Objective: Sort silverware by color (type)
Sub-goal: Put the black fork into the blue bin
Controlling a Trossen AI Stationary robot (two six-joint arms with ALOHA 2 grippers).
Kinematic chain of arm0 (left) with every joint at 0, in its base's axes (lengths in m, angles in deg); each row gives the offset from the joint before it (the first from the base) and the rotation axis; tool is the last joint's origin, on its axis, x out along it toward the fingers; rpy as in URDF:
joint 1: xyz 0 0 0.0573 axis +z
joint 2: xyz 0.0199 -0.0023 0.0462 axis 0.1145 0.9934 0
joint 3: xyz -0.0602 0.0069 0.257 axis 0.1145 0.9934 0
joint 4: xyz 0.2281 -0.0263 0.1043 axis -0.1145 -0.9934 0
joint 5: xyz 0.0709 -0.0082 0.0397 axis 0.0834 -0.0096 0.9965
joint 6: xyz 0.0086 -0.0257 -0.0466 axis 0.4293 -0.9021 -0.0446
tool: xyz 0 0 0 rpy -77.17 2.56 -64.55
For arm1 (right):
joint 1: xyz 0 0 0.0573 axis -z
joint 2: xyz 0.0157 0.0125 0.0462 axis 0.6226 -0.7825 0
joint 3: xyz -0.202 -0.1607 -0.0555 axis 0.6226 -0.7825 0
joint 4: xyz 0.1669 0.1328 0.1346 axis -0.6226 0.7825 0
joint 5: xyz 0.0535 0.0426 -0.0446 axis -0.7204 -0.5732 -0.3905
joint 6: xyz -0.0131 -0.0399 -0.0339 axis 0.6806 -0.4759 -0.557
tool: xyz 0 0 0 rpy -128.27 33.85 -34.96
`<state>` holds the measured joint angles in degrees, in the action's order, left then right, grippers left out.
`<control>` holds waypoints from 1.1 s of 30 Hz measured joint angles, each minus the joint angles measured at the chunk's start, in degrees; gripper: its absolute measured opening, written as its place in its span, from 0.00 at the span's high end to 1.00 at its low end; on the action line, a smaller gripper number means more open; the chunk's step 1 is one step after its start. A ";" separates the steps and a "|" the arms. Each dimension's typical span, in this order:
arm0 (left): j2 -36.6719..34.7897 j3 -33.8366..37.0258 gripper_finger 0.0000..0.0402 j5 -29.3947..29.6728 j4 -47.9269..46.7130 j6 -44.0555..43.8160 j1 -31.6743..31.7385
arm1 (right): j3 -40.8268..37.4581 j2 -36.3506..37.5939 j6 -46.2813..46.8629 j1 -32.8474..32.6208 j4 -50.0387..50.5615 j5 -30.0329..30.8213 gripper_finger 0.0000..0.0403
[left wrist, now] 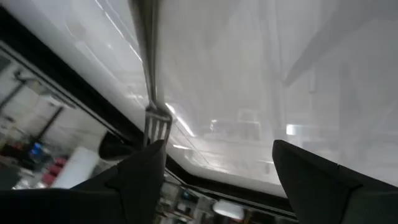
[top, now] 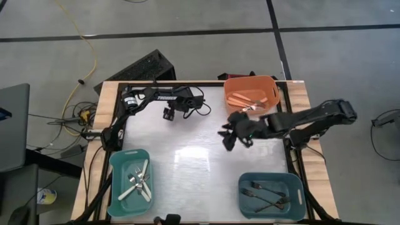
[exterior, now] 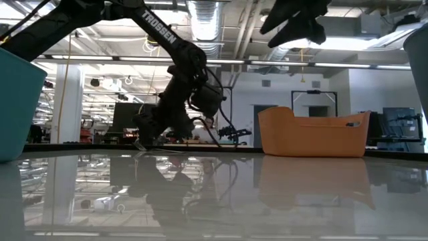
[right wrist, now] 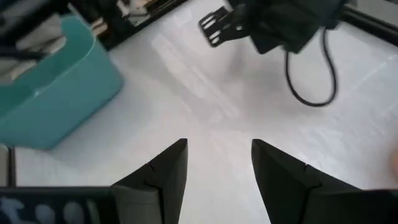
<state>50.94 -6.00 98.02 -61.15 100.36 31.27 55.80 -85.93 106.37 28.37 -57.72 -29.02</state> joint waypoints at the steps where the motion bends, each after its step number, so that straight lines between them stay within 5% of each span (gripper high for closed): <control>1: 0.00 0.00 0.31 -0.11 -0.27 0.72 -0.16 | 0.02 -1.19 -0.11 -0.79 -0.94 0.00 0.50; 16: 0.00 -0.01 0.31 7.61 4.54 23.46 1.45 | 0.02 -4.81 -11.91 -5.82 -5.43 -10.71 0.50; 30: 0.13 -0.08 0.31 -6.27 6.84 31.42 7.49 | 0.02 -4.82 -7.94 -4.40 -10.88 -13.53 0.50; 33: 1.64 -0.52 0.31 -5.02 7.56 33.18 8.98 | 0.02 -4.92 -6.13 -3.83 -15.31 -13.46 0.50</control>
<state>52.58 -6.52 93.00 -53.59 133.54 40.25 55.82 -90.85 100.24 24.53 -73.04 -42.48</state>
